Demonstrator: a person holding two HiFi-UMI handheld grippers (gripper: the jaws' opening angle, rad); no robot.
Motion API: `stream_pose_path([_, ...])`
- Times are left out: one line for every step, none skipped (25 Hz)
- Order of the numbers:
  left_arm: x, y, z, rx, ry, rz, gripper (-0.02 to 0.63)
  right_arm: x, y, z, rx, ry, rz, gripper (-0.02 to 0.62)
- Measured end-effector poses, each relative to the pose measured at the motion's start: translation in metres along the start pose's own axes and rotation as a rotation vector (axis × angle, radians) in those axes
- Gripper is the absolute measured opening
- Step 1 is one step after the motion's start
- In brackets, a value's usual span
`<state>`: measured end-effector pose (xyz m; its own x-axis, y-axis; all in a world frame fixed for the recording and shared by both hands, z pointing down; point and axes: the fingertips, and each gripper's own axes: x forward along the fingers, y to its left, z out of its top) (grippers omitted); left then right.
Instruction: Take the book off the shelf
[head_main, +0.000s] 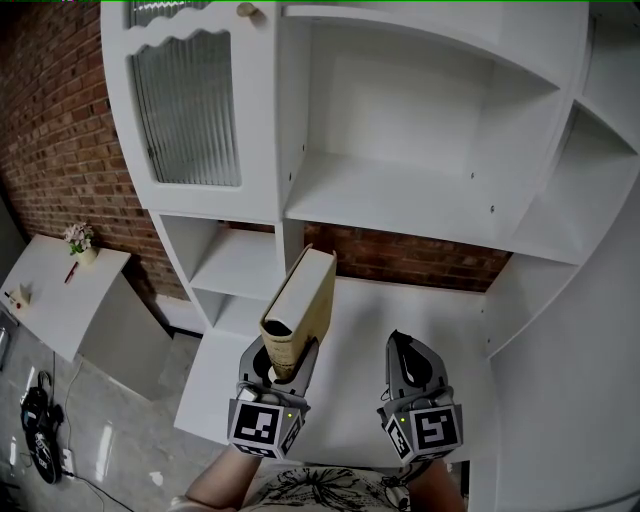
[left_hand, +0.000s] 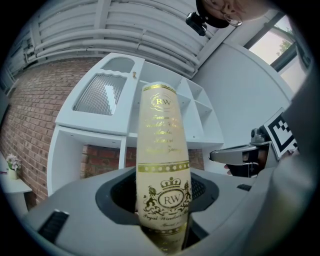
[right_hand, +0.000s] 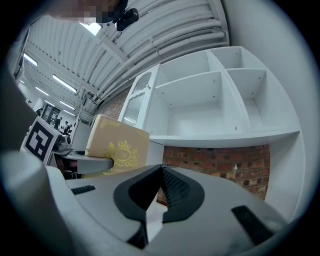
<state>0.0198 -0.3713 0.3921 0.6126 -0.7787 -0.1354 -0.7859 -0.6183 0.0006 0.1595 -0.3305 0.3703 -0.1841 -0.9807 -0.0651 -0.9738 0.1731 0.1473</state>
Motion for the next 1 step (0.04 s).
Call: stream_pose_path([0.0004, 0.0001, 0.0004, 0.003, 0.001, 0.003, 0.222, 0.0000, -0.0012, -0.0003, -0.001, 0.000, -0.002, 0.000])
